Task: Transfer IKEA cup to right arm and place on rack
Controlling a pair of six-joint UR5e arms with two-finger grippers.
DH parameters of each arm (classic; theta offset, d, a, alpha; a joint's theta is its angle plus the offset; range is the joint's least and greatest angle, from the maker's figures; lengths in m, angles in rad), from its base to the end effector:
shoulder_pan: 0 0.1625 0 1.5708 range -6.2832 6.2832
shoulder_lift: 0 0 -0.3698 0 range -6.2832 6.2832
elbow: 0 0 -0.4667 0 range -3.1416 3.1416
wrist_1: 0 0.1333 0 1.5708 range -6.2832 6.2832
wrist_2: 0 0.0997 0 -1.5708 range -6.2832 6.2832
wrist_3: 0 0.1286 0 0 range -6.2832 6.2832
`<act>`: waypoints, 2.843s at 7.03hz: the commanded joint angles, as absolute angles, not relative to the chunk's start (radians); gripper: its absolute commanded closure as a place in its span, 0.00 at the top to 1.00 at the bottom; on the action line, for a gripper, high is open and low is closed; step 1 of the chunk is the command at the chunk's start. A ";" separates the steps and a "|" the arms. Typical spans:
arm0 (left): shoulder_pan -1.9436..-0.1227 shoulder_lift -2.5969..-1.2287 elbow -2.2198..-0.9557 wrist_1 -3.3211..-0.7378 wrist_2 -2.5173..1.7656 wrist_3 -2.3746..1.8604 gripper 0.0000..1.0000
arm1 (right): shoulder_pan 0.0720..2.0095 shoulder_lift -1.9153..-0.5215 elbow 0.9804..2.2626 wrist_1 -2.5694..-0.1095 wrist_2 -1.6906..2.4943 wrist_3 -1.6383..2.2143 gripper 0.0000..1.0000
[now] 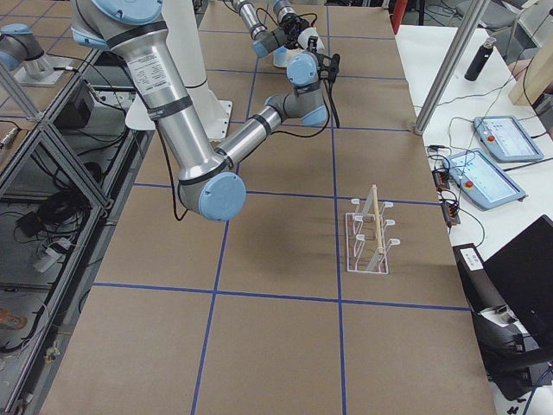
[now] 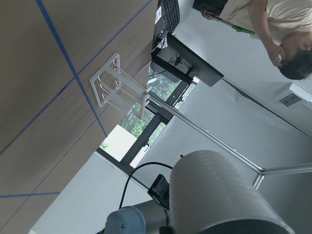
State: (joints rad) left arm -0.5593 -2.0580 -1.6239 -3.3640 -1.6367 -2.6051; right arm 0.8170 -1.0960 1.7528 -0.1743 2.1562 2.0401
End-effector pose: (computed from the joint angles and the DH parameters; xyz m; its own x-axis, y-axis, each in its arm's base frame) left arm 0.4400 -0.4227 0.0885 -0.7197 -0.5613 -0.4086 -0.2534 0.7603 -0.5981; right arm -0.3566 -0.4708 0.0684 -0.4066 0.1177 0.9060 -0.0996 0.9801 -0.1720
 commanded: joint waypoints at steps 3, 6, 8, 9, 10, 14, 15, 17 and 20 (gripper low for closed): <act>-0.520 -2.072 -1.623 -3.474 -1.620 -2.722 0.00 | 0.727 -1.091 1.753 -0.029 2.025 2.138 1.00; -0.488 -2.091 -1.631 -3.485 -1.620 -2.726 0.00 | 0.690 -1.091 1.753 0.023 1.927 2.224 1.00; -0.468 -2.101 -1.632 -3.487 -1.609 -2.724 0.00 | 0.664 -1.091 1.753 0.023 1.896 2.230 1.00; -0.466 -2.102 -1.629 -3.487 -1.605 -2.724 0.00 | 0.663 -1.091 1.753 0.025 1.894 2.230 0.98; -0.465 -2.102 -1.631 -3.488 -1.605 -2.724 0.00 | 0.661 -1.091 1.753 0.025 1.890 2.230 0.96; -0.457 -2.102 -1.623 -3.522 -1.597 -2.723 0.00 | 0.647 -1.092 1.753 0.049 1.850 2.260 0.89; -0.454 -2.102 -1.623 -3.522 -1.565 -2.724 0.00 | 0.634 -1.094 1.753 0.051 1.839 2.258 0.89; -0.451 -2.105 -1.623 -3.522 -1.563 -2.724 0.00 | 0.626 -1.092 1.753 0.051 1.822 2.260 0.89; -0.451 -2.100 -1.620 -3.524 -1.562 -2.712 0.16 | 0.624 -1.095 1.761 0.063 1.816 2.289 0.01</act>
State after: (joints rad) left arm -0.4511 -2.1018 -1.6203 -3.5231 -1.5625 -2.7188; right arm 0.6247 -1.0939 1.7593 0.0539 1.8183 2.2794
